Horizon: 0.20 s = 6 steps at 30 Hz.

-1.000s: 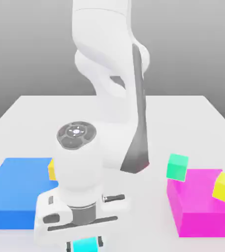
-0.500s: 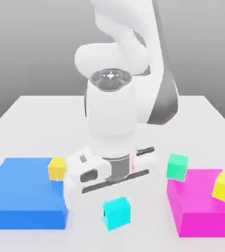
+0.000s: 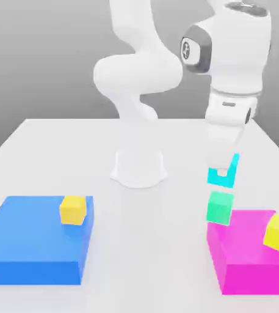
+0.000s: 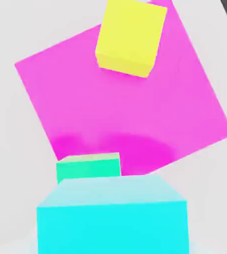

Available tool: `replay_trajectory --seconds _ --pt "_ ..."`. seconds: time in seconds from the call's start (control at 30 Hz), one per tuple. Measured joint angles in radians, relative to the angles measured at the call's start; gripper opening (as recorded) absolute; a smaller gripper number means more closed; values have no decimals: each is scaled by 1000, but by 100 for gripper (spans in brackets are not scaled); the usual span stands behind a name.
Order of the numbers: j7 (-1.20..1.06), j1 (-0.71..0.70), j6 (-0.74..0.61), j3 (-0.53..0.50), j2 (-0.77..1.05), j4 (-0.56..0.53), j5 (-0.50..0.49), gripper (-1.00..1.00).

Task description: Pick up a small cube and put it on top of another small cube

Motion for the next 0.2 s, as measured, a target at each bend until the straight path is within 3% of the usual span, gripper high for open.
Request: replay_trajectory --seconds 0.1,0.13,0.2 --pt "3 -2 121 10 89 -32 -6 -100" --pt "4 -3 147 12 108 -39 -8 100" --pt "4 -3 147 12 108 -39 -8 100"
